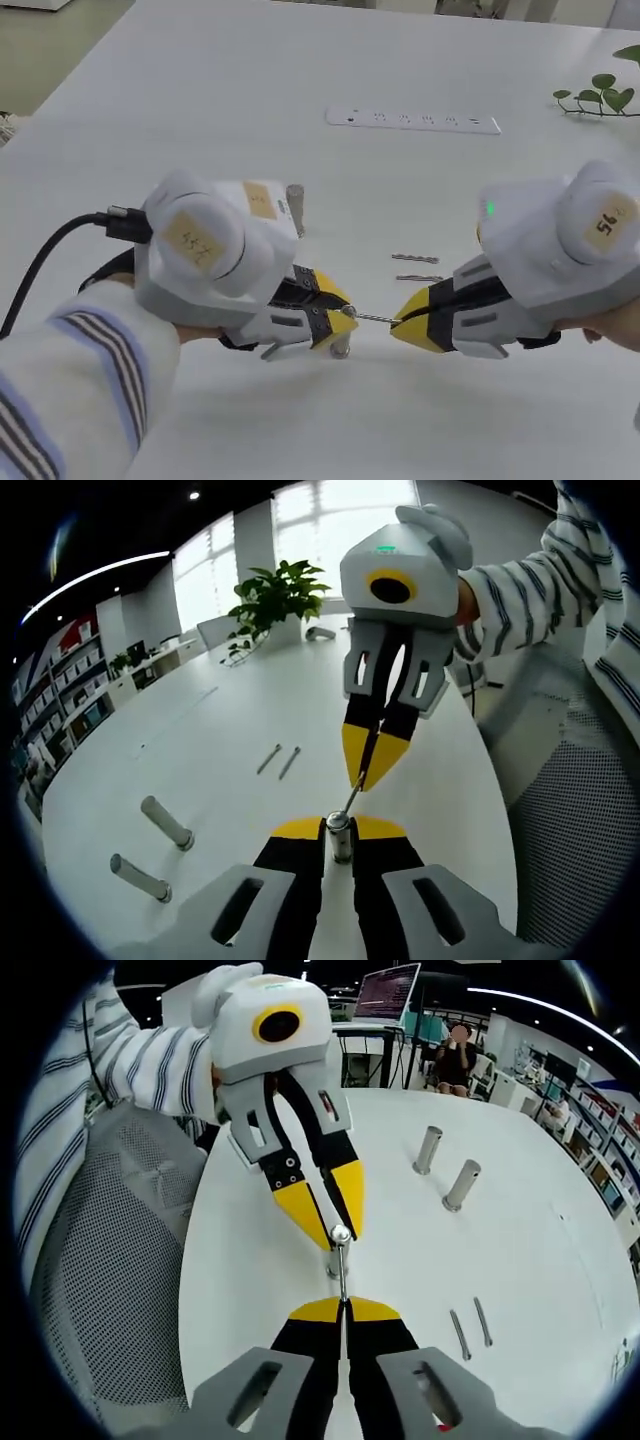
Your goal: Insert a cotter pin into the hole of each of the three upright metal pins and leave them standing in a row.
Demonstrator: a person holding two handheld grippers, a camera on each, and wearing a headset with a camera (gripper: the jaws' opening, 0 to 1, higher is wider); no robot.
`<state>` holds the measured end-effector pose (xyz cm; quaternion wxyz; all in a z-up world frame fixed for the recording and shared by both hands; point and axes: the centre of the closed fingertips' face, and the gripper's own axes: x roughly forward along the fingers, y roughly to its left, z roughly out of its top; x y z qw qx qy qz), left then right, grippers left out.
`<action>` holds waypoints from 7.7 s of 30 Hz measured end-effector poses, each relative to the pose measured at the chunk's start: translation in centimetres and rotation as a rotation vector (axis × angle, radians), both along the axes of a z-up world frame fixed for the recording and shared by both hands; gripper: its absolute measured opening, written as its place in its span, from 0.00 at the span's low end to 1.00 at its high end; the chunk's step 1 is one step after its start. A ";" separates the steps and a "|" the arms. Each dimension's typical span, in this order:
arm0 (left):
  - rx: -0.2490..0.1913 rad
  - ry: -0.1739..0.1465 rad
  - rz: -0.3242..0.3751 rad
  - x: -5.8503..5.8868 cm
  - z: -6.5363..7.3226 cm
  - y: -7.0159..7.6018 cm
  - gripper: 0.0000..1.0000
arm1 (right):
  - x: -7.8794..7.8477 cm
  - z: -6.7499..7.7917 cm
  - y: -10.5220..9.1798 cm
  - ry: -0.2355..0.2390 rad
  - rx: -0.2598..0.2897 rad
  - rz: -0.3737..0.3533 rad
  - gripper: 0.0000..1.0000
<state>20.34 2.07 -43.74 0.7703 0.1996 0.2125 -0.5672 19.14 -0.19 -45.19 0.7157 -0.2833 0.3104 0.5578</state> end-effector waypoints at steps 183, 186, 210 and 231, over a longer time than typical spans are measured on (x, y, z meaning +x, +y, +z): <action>-0.306 0.103 0.406 -2.1 4.4 13.0 0.99 | 3.5 1.5 11.8 -0.103 0.239 -0.058 0.30; -0.311 0.101 0.409 -2.3 4.9 12.9 0.99 | 3.2 2.4 11.1 -0.101 0.246 -0.075 0.33; -0.317 0.116 0.445 -4.3 6.3 11.3 0.99 | -0.3 7.1 0.2 -0.066 0.381 -0.412 0.77; -0.301 0.161 0.621 -3.1 6.0 12.6 0.99 | -2.5 5.4 -6.8 0.049 0.483 -0.677 0.93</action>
